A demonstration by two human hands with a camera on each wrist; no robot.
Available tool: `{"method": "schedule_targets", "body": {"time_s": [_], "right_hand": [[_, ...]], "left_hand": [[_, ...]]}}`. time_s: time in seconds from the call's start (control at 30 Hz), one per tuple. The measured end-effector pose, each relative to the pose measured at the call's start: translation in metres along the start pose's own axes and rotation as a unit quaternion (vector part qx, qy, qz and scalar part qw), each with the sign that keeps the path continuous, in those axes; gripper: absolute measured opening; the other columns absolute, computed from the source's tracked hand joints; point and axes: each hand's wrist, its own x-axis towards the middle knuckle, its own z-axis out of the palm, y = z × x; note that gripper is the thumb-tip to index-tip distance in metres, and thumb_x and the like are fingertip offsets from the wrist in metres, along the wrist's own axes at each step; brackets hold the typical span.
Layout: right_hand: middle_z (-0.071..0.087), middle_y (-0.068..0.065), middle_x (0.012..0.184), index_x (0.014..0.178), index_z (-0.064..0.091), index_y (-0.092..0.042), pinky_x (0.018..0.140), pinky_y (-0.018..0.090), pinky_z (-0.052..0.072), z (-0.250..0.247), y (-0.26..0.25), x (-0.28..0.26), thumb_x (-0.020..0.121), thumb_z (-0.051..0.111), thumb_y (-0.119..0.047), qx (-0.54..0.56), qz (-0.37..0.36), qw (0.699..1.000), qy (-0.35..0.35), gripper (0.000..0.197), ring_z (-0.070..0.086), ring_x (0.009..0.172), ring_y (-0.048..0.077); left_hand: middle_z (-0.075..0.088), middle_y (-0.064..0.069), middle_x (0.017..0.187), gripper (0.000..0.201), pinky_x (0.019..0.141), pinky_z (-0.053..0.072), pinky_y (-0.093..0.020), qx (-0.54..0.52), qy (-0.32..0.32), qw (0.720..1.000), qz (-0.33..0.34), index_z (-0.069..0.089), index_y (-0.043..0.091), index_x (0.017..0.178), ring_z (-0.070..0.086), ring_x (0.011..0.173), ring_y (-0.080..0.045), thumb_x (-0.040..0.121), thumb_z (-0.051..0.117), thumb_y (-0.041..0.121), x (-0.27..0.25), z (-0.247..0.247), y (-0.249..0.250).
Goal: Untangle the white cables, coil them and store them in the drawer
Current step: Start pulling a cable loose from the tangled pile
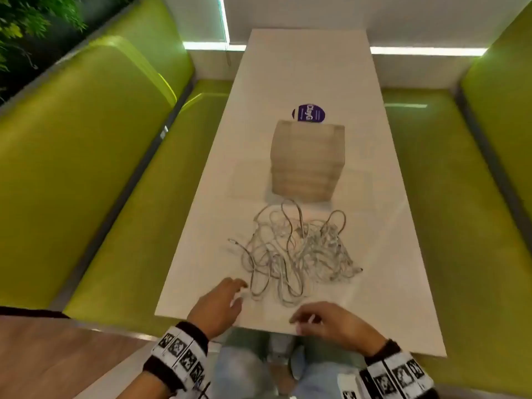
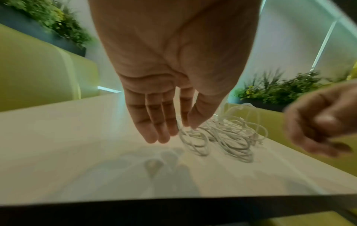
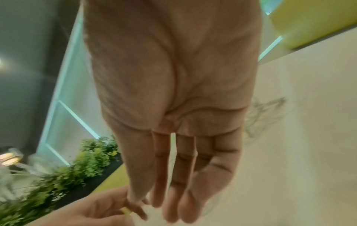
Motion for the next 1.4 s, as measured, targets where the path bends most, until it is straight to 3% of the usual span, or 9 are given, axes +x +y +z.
{"method": "schedule_targets", "body": {"time_s": [0.23, 0.47, 0.6, 0.77, 0.97, 1.1, 1.2, 1.27, 1.4], "right_hand": [[0.064, 0.002, 0.113, 0.108, 0.067, -0.015, 0.082, 0.023, 0.044, 0.037, -0.018, 0.066, 0.084, 0.065, -0.013, -0.059, -0.072, 0.985, 0.146, 0.024, 0.058, 0.092, 0.014], [0.060, 0.007, 0.098, 0.091, 0.055, -0.015, 0.076, 0.035, 0.044, 0.067, -0.019, 0.090, 0.080, 0.069, -0.027, -0.139, -0.067, 0.964, 0.218, 0.022, 0.057, 0.089, 0.025], [0.061, 0.005, 0.079, 0.083, 0.061, -0.011, 0.069, 0.030, 0.041, 0.069, -0.017, 0.089, 0.087, 0.058, -0.013, -0.081, -0.107, 0.956, 0.260, 0.006, 0.055, 0.077, 0.020], [0.067, 0.007, 0.078, 0.090, 0.061, -0.012, 0.064, 0.023, 0.050, 0.056, -0.020, 0.083, 0.091, 0.053, -0.010, 0.120, -0.096, 0.951, 0.269, 0.008, 0.060, 0.064, 0.011], [0.067, 0.012, 0.099, 0.107, 0.041, -0.018, 0.080, 0.032, 0.051, 0.044, -0.011, 0.087, 0.082, 0.070, -0.023, 0.137, -0.073, 0.950, 0.271, 0.038, 0.065, 0.089, 0.024], [0.060, 0.004, 0.104, 0.101, 0.042, -0.015, 0.079, 0.026, 0.050, 0.043, -0.011, 0.087, 0.081, 0.072, -0.026, 0.105, -0.087, 0.959, 0.250, 0.038, 0.062, 0.094, 0.019], [0.056, -0.001, 0.094, 0.093, 0.055, -0.014, 0.073, 0.013, 0.043, 0.038, -0.009, 0.095, 0.087, 0.064, -0.028, 0.047, -0.094, 0.967, 0.234, 0.018, 0.055, 0.084, 0.010], [0.051, 0.008, 0.117, 0.104, 0.062, -0.017, 0.095, 0.027, 0.044, 0.034, -0.003, 0.109, 0.087, 0.062, -0.035, -0.016, -0.081, 0.975, 0.207, 0.025, 0.051, 0.111, 0.021], [0.037, 0.021, 0.139, 0.103, 0.069, -0.023, 0.109, 0.051, 0.031, 0.033, 0.004, 0.128, 0.086, 0.064, -0.032, -0.068, -0.052, 0.976, 0.200, 0.020, 0.032, 0.133, 0.036]], "left_hand": [[0.052, -0.006, 0.124, 0.026, 0.085, 0.042, -0.035, 0.094, 0.091, 0.990, 0.061, 0.060, 0.016, 0.116, 0.049, 0.109, -0.027, 0.092, 0.052, 0.022, 0.017, 0.045, -0.001], [0.050, -0.008, 0.095, 0.017, 0.082, 0.047, -0.037, -0.119, 0.182, 0.968, 0.128, 0.054, 0.016, 0.083, 0.056, 0.085, -0.026, 0.085, 0.058, 0.000, 0.011, 0.054, -0.011], [0.051, -0.007, 0.109, 0.025, 0.073, 0.048, -0.026, -0.261, 0.216, 0.938, 0.073, 0.046, 0.014, 0.109, 0.059, 0.087, -0.020, 0.090, 0.062, 0.016, 0.003, 0.059, -0.007], [0.049, -0.006, 0.113, 0.051, 0.082, 0.045, -0.033, -0.116, 0.222, 0.967, -0.036, 0.051, 0.010, 0.117, 0.056, 0.095, -0.022, 0.091, 0.048, 0.053, 0.015, 0.057, -0.008], [0.046, -0.010, 0.113, 0.023, 0.080, 0.047, -0.041, 0.024, 0.183, 0.981, -0.058, 0.055, 0.006, 0.104, 0.054, 0.099, -0.030, 0.095, 0.051, 0.027, 0.033, 0.053, 0.001], [0.058, -0.011, 0.101, 0.011, 0.074, 0.048, -0.033, -0.173, 0.166, 0.970, -0.049, 0.052, 0.008, 0.100, 0.061, 0.087, -0.026, 0.092, 0.056, 0.015, 0.028, 0.053, 0.000], [0.061, -0.011, 0.104, 0.039, 0.071, 0.050, -0.028, -0.313, 0.114, 0.941, -0.054, 0.042, 0.013, 0.125, 0.060, 0.083, -0.018, 0.090, 0.056, 0.006, 0.016, 0.049, 0.000], [0.059, -0.010, 0.103, 0.042, 0.066, 0.045, -0.015, -0.285, 0.135, 0.948, -0.040, 0.047, 0.013, 0.131, 0.055, 0.078, -0.011, 0.090, 0.051, 0.003, 0.009, 0.045, 0.000], [0.056, -0.001, 0.087, 0.029, 0.053, 0.037, -0.007, -0.245, 0.147, 0.958, -0.035, 0.067, 0.018, 0.097, 0.049, 0.066, -0.008, 0.090, 0.045, 0.001, -0.007, 0.038, -0.006]]}}
